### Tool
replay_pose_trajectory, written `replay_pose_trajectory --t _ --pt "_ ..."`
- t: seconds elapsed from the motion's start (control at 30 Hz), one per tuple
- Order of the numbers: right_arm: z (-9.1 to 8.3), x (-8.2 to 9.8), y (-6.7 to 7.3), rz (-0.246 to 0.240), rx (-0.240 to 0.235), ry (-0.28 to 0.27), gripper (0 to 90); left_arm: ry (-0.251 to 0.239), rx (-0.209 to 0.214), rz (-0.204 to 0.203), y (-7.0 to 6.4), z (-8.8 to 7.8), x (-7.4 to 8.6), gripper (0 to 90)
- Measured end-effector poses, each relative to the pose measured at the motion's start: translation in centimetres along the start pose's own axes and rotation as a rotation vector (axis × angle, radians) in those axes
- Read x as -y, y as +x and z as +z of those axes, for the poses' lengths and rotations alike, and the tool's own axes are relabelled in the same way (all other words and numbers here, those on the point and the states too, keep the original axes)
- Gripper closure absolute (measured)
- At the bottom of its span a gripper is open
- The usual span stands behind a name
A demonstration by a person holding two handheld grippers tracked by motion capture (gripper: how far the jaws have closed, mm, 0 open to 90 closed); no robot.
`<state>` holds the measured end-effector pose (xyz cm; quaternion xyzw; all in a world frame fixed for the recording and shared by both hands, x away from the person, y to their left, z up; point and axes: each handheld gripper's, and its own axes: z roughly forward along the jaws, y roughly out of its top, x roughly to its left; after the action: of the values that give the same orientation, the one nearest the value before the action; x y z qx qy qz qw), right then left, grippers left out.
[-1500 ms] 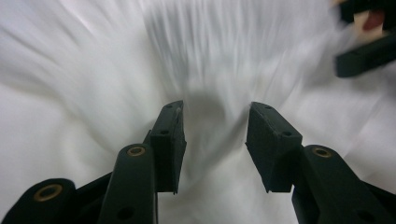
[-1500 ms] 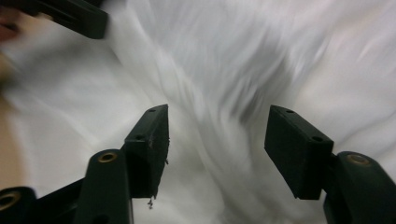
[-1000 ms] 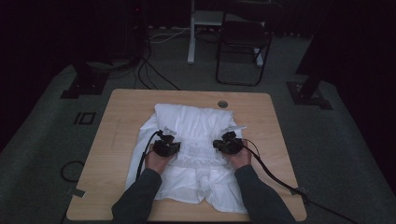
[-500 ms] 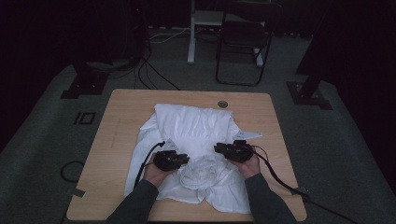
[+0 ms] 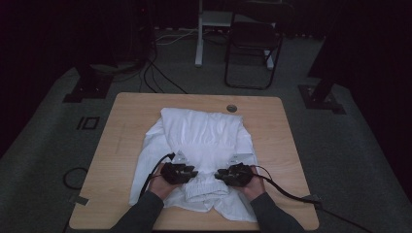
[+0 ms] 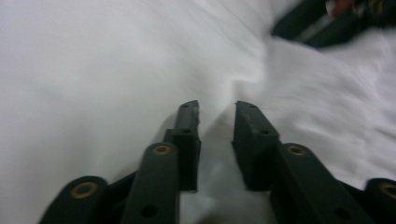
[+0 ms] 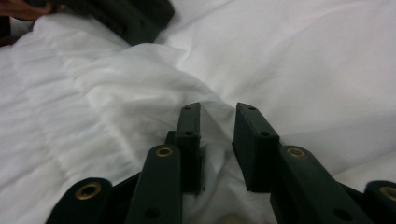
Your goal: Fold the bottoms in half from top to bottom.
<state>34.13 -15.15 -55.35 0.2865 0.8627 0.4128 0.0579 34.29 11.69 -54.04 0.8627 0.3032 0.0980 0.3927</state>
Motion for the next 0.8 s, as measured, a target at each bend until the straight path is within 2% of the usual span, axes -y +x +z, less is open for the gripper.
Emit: replay_pose_trajectory --t 0.03,0.07,0.1,0.2,0.3,0.33,0.37,0.4,0.43,0.47,0.5,0.53,0.57,0.6,0.63,0.67,0.73,0.8 --pt "-0.5 -0.6 -0.6 0.023 0.021 -0.036 65.3 -0.037 -0.055 -0.024 1.0 -0.6 -0.9 67.6" --pt "-0.9 -1.1 -0.9 0.026 0.045 -0.06 63.0 -0.037 -0.055 -0.024 1.0 -0.6 -0.9 67.0" --pt "-1.2 -1.6 -1.3 0.034 0.071 -0.086 61.1 -0.075 -0.092 -0.046 2.1 -1.1 -1.9 66.3" --pt "-1.7 -3.5 -3.0 0.056 0.152 -0.144 58.8 -0.105 -0.141 -0.069 4.0 -1.2 -3.5 64.8" --pt "-1.1 -5.1 -5.0 0.091 0.202 -0.171 58.5 -0.099 -0.184 -0.082 5.5 -0.6 -4.5 64.2" --pt "-0.8 -5.4 -5.5 0.103 0.211 -0.173 58.6 -0.099 -0.184 -0.082 5.5 -0.6 -4.5 64.1" --pt "-0.3 -5.8 -6.2 0.119 0.222 -0.171 59.3 -0.084 -0.207 -0.093 6.5 0.2 -4.8 63.6" --pt "-0.3 -5.8 -6.2 0.119 0.222 -0.171 59.3 -0.084 -0.207 -0.093 6.5 0.2 -4.8 63.2" --pt "0.6 -6.2 -7.2 0.13 0.245 -0.16 59.5 -0.062 -0.223 -0.102 7.4 1.1 -4.7 62.4" --pt "1.1 -6.3 -7.6 0.135 0.256 -0.148 59.8 -0.062 -0.223 -0.102 7.4 1.1 -4.7 61.5" --pt "1.8 -6.2 -8.1 0.141 0.278 -0.118 60.7 -0.028 -0.235 -0.11 8.1 2.1 -4.1 60.7" --pt "1.8 -6.2 -8.1 0.141 0.278 -0.118 60.7 -0.028 -0.235 -0.11 8.1 2.1 -4.1 60.7" --pt "3.0 -5.5 -9.0 0.157 0.312 -0.051 61.6 -0.012 -0.222 -0.14 8.6 2.8 -3.2 60.9" --pt "3.0 -5.5 -9.0 0.157 0.312 -0.051 61.6 -0.012 -0.222 -0.14 8.6 2.8 -3.2 61.2" --pt "3.6 -4.7 -9.3 0.168 0.321 -0.02 61.9 -0.022 -0.203 -0.166 8.6 2.9 -2.3 61.4" --pt "3.6 -4.3 -9.2 0.173 0.318 -0.038 62.0 -0.022 -0.203 -0.166 8.6 2.9 -2.3 61.5" --pt "3.3 -3.8 -9.2 0.199 0.302 -0.063 62.1 -0.059 -0.179 -0.2 8.1 2.4 -1.1 61.8" --pt "3.0 -3.5 -8.5 0.188 0.297 -0.052 62.2 -0.056 -0.18 -0.207 7.2 1.9 -0.6 61.9"
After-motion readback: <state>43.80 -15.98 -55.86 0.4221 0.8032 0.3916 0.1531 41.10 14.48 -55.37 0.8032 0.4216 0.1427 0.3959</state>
